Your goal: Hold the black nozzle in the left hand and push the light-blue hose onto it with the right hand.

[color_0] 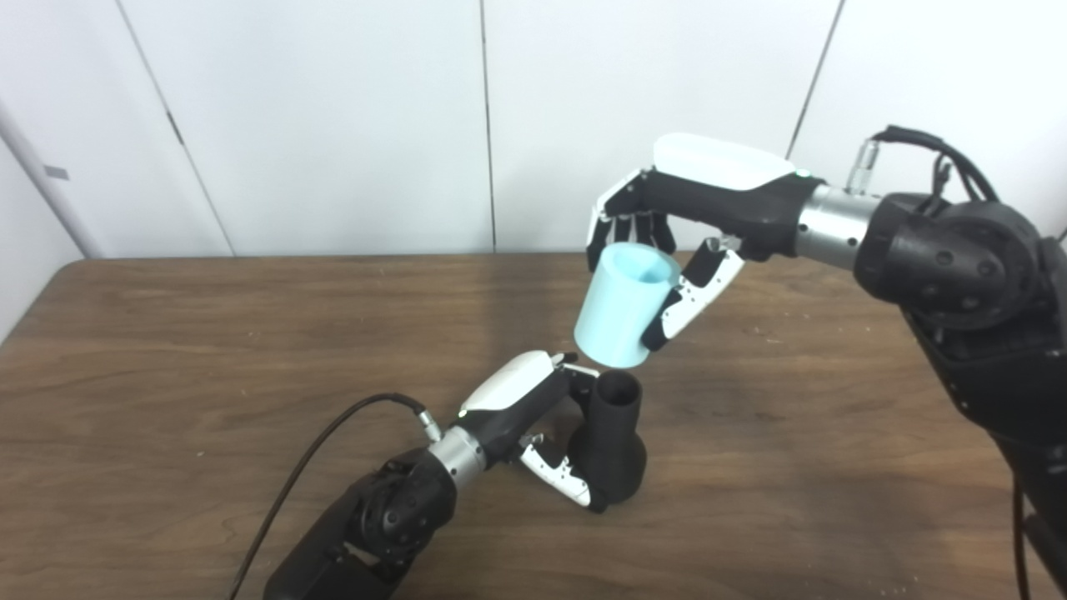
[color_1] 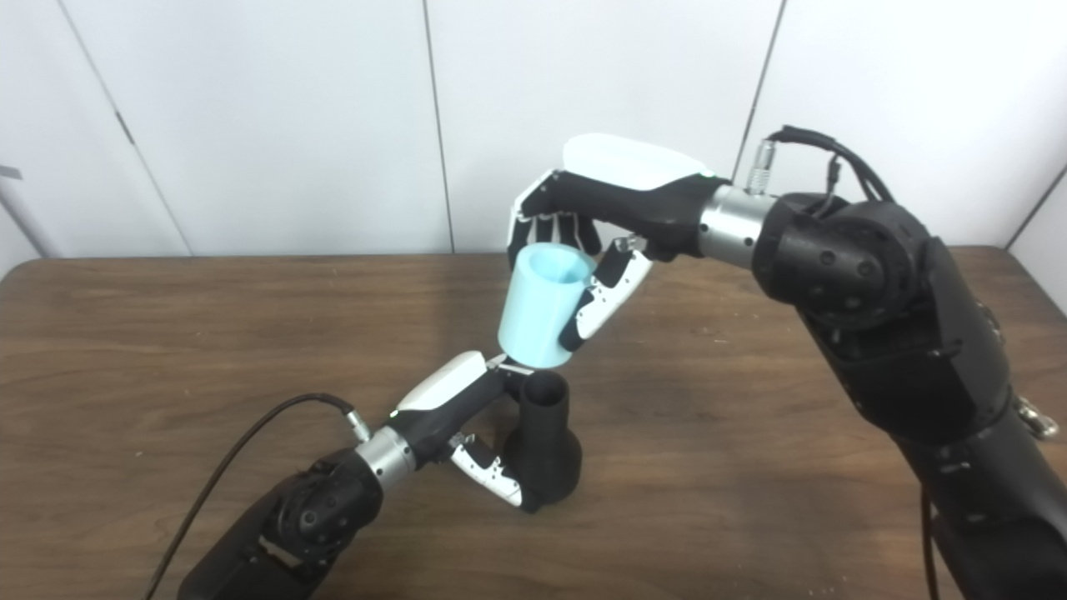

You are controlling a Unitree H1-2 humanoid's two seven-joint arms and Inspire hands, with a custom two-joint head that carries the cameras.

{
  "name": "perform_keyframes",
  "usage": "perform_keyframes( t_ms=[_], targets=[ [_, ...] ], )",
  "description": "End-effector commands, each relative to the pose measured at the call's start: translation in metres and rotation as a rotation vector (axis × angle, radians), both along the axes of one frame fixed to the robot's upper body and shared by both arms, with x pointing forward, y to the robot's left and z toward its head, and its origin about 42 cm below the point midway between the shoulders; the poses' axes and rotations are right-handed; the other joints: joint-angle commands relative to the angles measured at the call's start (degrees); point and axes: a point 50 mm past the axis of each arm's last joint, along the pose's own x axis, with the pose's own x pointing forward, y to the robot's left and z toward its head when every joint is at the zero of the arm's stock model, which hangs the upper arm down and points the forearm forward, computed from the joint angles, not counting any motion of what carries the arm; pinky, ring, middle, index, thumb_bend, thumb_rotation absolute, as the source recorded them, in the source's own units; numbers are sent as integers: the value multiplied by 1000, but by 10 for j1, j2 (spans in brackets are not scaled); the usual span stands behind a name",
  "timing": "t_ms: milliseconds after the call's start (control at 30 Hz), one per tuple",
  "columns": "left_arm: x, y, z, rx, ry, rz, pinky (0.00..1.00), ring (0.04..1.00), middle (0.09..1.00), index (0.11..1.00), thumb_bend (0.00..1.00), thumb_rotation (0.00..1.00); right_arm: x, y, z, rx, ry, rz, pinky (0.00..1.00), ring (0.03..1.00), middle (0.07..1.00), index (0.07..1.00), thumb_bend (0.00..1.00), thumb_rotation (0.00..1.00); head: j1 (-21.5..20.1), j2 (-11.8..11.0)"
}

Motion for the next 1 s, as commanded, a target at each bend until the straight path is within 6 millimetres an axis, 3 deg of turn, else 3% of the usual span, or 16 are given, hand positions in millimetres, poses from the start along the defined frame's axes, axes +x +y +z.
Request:
perform_keyframes(
  t_ms=[0, 200, 967],
  targets=[
    [-12, 12, -35, 117, 147, -28, 1000, 603, 492, 481, 526, 0, -2, -2, 25, 16, -81, -9, 357, 406, 470, 535, 498, 0, -4, 1],
    [-13, 17, -37, 121, 153, -29, 1000, 605, 492, 481, 526, 0, -4, 3, 24, 3, -81, -12, 358, 406, 457, 534, 498, 0, -30, 2],
    [-14, 16, -37, 126, 141, -33, 1000, 611, 480, 487, 526, 0, -3, 3, 18, -51, -71, 5, 335, 402, 468, 533, 497, 0, -30, 9]
  ],
)
